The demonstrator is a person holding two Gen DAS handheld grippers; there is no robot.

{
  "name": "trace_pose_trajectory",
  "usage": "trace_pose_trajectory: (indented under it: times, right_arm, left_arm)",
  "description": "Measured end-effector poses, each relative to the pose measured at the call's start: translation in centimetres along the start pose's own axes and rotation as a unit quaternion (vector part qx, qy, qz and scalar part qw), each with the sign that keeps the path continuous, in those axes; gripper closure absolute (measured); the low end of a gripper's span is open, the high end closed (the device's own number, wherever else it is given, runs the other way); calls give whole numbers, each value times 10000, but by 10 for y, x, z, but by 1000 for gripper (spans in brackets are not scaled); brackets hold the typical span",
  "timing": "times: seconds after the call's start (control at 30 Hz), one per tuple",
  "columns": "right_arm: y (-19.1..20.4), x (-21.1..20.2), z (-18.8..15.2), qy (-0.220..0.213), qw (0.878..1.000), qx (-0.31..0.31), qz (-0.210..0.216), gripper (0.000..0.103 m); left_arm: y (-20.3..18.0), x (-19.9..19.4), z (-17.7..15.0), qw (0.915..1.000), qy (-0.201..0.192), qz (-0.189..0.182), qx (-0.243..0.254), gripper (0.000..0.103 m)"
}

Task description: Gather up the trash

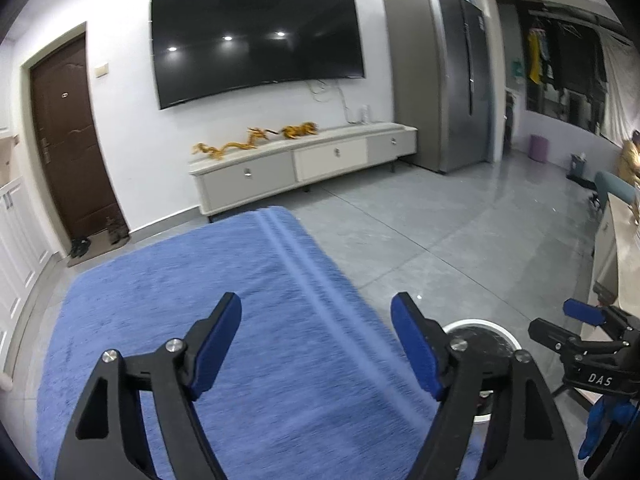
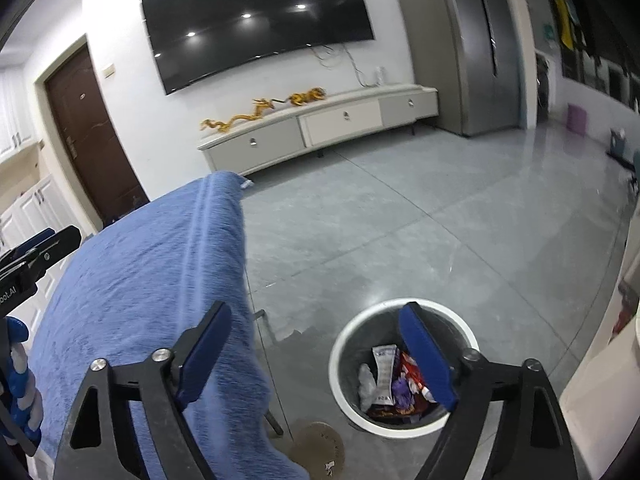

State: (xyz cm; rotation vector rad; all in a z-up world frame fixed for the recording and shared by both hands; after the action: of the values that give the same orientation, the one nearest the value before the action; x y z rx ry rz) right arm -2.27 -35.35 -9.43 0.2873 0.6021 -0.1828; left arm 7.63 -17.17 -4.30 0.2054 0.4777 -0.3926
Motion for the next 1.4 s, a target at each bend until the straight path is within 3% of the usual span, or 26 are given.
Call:
trace_pose_trajectory:
  times: [0.13,0.43,0.57,0.67,1.4]
  right_arm:
    - [29,-3,5,-117,9994,-327,-47,1]
    - [69,1,11,-344,9972,-658,-63,0]
    - [79,3,11,-382,9966,-731,-58,0]
    - [83,1,9,-411,9959,-799,-80,0]
    - [102,-2,7,-567,9932,-998,-199,0]
  left_arm:
    - [25,-14,-6,9996,-80,229,-165,25]
    - [69,-36,-20,9967,-178,675,-424,24]
    - [83,-46,-26,9946,-313,785,-608,6]
    - [92,-53,-29,9930,-451,814,-734,3]
    - [128,-56,-41,9883,-494,1040,-1005,2]
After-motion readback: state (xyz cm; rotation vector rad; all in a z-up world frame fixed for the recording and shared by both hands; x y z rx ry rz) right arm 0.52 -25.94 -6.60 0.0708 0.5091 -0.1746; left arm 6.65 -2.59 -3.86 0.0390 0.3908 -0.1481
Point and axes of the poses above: each gripper's, at about its wrist camera, not at the fingertips, and x roughly the way its jaws point, y to its left, z to its top, the point moved 1 cm from there along x, roughly the way its jaws point, and after that the axes turned 3 degrees about -y, right-handed, at the moved point
